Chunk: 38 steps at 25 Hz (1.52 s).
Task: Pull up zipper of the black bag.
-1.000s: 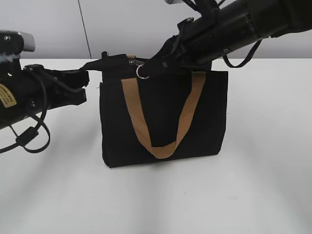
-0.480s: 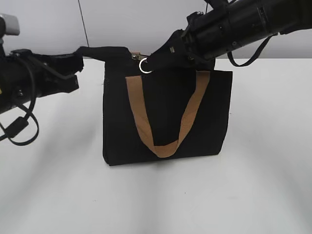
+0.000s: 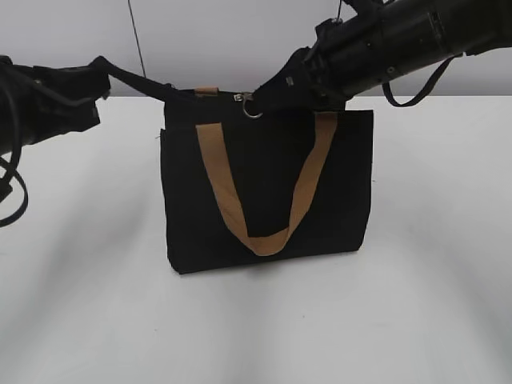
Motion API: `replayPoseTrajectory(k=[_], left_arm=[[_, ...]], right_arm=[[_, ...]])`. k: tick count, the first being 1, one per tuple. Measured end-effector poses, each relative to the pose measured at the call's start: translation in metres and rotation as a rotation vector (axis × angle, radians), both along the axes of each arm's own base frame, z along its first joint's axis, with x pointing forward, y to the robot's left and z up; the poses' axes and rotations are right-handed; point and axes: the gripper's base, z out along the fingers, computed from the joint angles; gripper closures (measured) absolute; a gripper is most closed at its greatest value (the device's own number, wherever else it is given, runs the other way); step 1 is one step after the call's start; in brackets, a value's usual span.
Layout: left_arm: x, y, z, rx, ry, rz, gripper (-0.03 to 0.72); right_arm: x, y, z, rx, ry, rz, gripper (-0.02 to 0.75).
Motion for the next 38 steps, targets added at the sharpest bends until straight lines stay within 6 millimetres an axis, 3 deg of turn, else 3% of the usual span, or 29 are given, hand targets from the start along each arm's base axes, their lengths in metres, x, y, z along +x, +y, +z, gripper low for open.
replayPoseTrajectory(k=[7,18,26,28,30,32,34,38], left_arm=[[-0.001,0.003,-0.008,0.039,0.084,0.016,0.671],[0.0,0.003,-0.012,0.056,0.114,0.019,0.671],[-0.001,0.004,-0.016,0.071,0.16,0.027,0.666],[-0.003,0.006,-0.022,0.091,0.221,0.036,0.617],[-0.005,0.007,-0.028,0.116,0.288,0.047,0.513],[-0.007,0.01,-0.033,0.124,0.379,0.073,0.394],[-0.008,0.011,-0.032,0.103,0.479,0.111,0.34],[-0.011,0.012,-0.019,0.1,0.598,0.131,0.318]], right_arm=[[0.002,-0.01,-0.004,-0.058,-0.006,0.011,0.738],[0.009,-0.073,0.011,-0.115,0.003,-0.121,0.738],[0.004,-0.061,0.012,-0.097,0.025,-0.087,0.713],[0.001,-0.056,0.013,-0.095,0.024,-0.069,0.634],[-0.002,-0.052,0.017,-0.095,0.016,-0.051,0.51],[-0.006,-0.051,0.023,-0.1,0.011,-0.051,0.437],[-0.011,-0.053,0.028,-0.126,0.012,-0.052,0.409],[-0.02,-0.056,0.036,-0.184,0.029,-0.069,0.395]])
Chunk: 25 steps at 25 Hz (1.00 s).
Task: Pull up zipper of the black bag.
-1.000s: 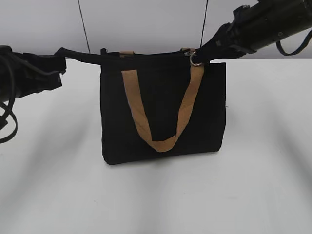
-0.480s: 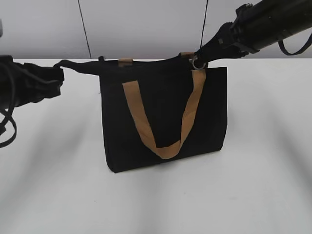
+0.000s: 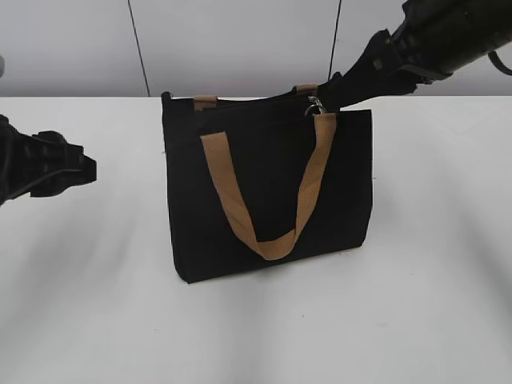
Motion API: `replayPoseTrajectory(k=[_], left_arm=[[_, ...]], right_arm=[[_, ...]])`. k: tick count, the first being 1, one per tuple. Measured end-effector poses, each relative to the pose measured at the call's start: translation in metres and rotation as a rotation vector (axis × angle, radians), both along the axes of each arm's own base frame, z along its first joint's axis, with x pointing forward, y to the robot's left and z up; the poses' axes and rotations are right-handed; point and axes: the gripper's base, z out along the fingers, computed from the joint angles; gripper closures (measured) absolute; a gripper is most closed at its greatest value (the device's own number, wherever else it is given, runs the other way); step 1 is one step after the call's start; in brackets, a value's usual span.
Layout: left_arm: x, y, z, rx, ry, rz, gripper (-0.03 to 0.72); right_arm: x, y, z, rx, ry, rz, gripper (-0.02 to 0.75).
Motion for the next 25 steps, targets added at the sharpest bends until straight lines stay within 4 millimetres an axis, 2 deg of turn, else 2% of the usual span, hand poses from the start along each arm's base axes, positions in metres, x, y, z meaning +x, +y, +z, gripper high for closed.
replayPoseTrajectory(k=[6,11,15,20,25], left_arm=[[-0.014,0.002,0.014,0.011,0.108,-0.007,0.315],[-0.039,0.01,0.031,0.024,0.13,-0.031,0.315],[-0.061,0.021,0.05,0.046,0.079,-0.047,0.315],[-0.099,0.042,0.071,0.075,0.021,-0.051,0.315],[-0.132,0.06,0.082,0.08,-0.041,-0.05,0.315]], right_arm=[[-0.019,0.013,0.012,-0.062,-0.007,0.023,0.391],[-0.049,0.008,0.002,-0.097,0.015,0.017,0.391],[-0.086,-0.003,-0.004,-0.109,0.013,0.008,0.391],[-0.133,-0.016,0.008,-0.085,-0.062,-0.005,0.391],[-0.181,-0.03,0.017,-0.037,-0.133,-0.071,0.39]])
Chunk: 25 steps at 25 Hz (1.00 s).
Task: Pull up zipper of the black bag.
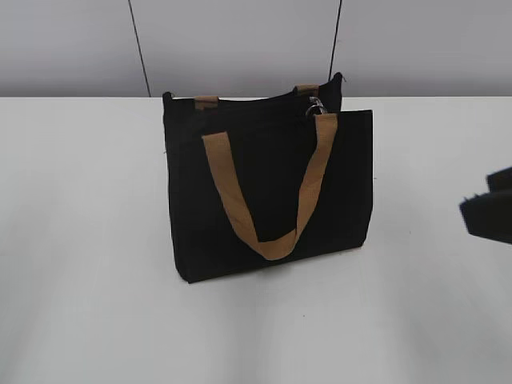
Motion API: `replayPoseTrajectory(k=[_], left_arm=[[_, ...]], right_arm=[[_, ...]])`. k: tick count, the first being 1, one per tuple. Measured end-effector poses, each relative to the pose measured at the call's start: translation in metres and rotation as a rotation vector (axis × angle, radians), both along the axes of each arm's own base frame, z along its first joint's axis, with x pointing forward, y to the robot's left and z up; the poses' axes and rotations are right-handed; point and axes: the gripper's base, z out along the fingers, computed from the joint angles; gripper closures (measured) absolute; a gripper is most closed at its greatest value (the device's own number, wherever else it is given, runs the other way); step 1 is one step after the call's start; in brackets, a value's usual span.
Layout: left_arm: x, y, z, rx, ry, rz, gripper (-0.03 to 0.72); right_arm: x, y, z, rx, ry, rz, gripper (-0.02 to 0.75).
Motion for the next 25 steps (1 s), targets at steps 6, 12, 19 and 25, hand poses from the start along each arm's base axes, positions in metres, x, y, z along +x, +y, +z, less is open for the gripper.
replayPoseTrajectory(k=[6,12,19,25], left_arm=[[-0.031,0.016,0.004,0.026,-0.055,-0.019,0.316],[-0.059,0.027,0.002,-0.018,-0.117,-0.032,0.316],[-0.079,0.034,-0.027,-0.046,-0.149,-0.057,0.316],[-0.082,0.035,-0.027,-0.059,-0.182,-0.059,0.316]], right_arm=[[-0.058,-0.025,-0.005,-0.031,-0.069,-0.11,0.39],[-0.107,-0.048,-0.005,-0.066,-0.081,-0.223,0.39],[-0.141,-0.063,-0.018,-0.061,-0.133,-0.285,0.39],[-0.143,-0.065,-0.038,-0.024,-0.13,-0.334,0.389]])
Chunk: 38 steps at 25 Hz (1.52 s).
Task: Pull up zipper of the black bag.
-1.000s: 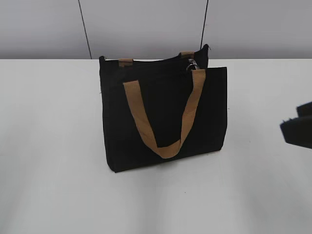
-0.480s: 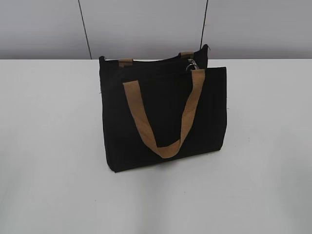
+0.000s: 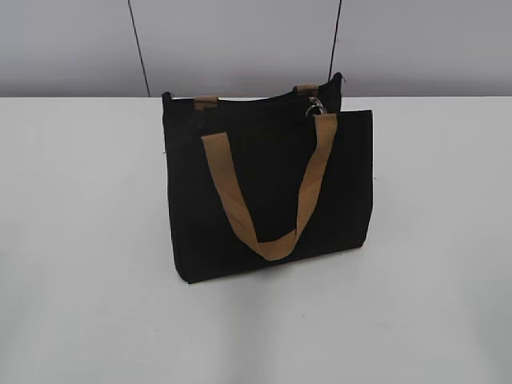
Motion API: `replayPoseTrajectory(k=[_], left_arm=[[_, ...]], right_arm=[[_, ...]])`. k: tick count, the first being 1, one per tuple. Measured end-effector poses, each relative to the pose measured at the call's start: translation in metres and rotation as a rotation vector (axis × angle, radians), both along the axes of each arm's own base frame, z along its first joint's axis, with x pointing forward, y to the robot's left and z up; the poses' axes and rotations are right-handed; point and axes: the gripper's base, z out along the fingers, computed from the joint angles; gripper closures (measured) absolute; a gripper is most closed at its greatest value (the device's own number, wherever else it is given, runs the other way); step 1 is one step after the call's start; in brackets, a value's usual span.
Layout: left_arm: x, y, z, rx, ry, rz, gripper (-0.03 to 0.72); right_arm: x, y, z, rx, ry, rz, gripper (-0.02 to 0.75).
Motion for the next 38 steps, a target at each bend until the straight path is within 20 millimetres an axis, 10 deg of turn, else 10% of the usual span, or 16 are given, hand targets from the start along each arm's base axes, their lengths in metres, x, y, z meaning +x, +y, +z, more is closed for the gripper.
replayPoseTrajectory(k=[38], left_arm=[[-0.001,0.002,0.0,0.001,-0.017,0.203,0.316]], right_arm=[[-0.009,-0.007,0.0,-0.041,-0.108,-0.265,0.389]])
